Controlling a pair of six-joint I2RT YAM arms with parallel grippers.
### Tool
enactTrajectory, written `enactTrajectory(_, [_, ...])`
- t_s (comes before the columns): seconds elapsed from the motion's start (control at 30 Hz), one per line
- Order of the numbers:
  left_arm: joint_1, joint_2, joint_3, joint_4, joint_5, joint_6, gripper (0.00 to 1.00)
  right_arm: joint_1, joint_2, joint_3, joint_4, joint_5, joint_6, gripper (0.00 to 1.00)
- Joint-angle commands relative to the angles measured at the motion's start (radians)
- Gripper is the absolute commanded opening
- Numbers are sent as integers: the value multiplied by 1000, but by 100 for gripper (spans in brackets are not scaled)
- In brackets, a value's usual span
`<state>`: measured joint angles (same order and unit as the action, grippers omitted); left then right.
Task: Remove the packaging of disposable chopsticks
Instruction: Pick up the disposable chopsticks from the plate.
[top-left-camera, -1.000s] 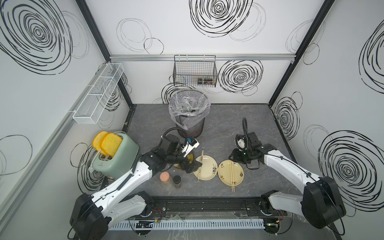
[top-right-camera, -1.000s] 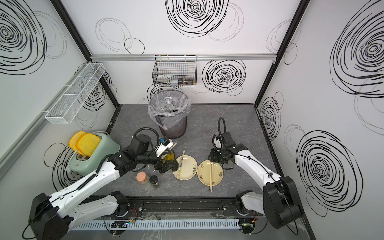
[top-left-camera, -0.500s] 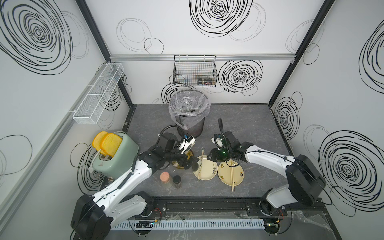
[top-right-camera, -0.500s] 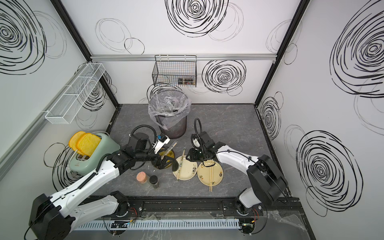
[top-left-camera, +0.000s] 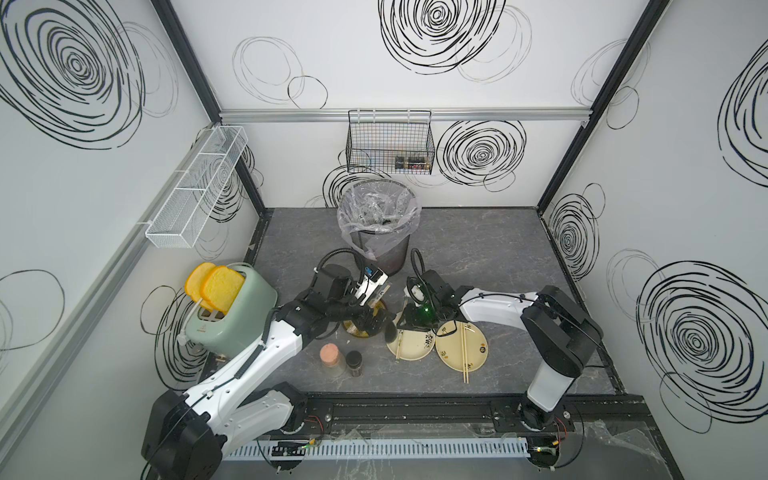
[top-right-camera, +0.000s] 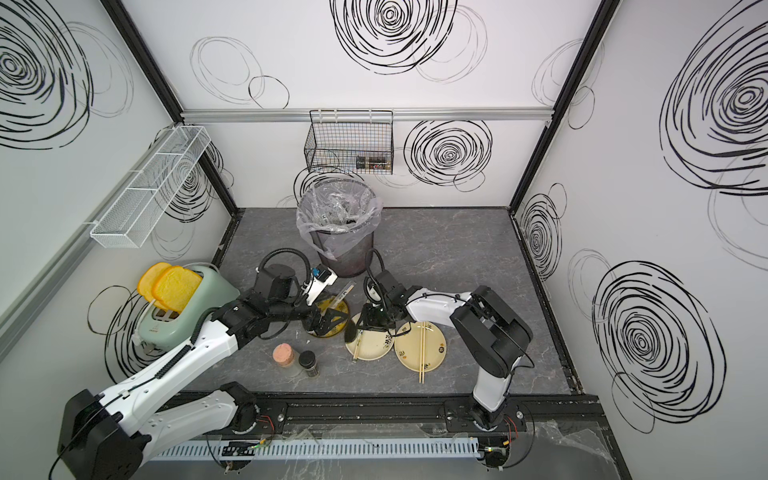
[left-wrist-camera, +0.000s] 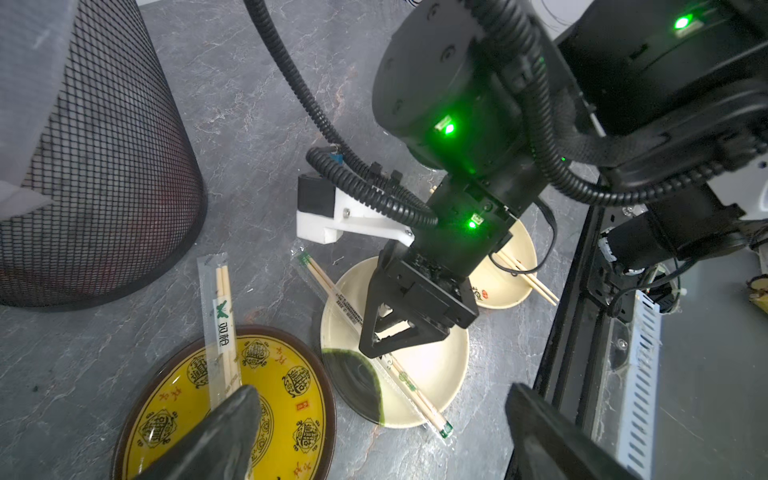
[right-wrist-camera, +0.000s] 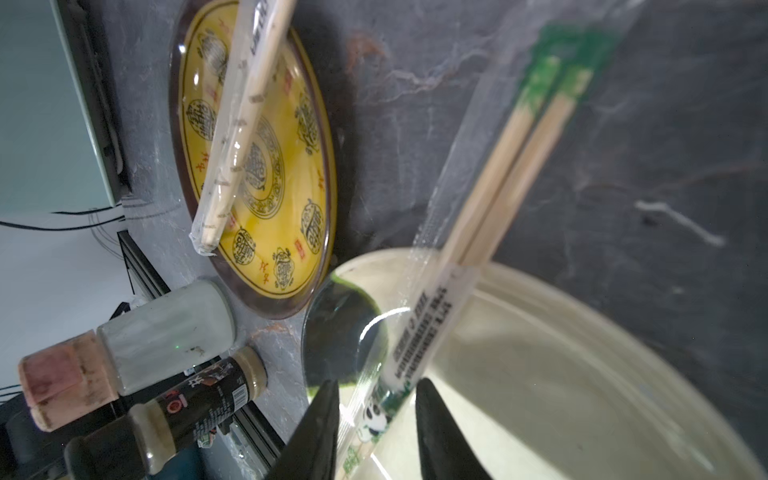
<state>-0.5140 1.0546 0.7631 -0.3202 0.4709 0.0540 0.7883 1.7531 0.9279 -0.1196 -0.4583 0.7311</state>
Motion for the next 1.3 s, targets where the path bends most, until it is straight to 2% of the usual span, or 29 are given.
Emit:
enactTrajectory(0.0, [9, -11, 7, 22, 12, -7, 96, 3, 33, 15, 20, -3, 10, 27])
enactTrajectory(0.27, [9, -4, 7, 24, 24, -8, 97, 0, 66, 14, 28, -15, 2, 27])
enactTrajectory(0.47, [9, -3, 7, 24, 21, -8, 96, -3, 28, 8, 26, -18, 3, 13])
enactTrajectory(0.67, [9, -2, 7, 22, 30, 1, 96, -34, -92, -19, 15, -11, -7, 4])
enactTrajectory(0.8, [12, -5, 7, 29, 49, 10, 96, -81, -225, -85, 69, -19, -24, 0])
enactTrajectory(1.07, [43, -18, 1, 73, 121, -10, 97, -248, -448, -263, 238, -47, -116, 0])
enactTrajectory(1.27, [74, -42, -18, 157, 168, -50, 99, -233, -519, -346, 508, -60, -215, 0])
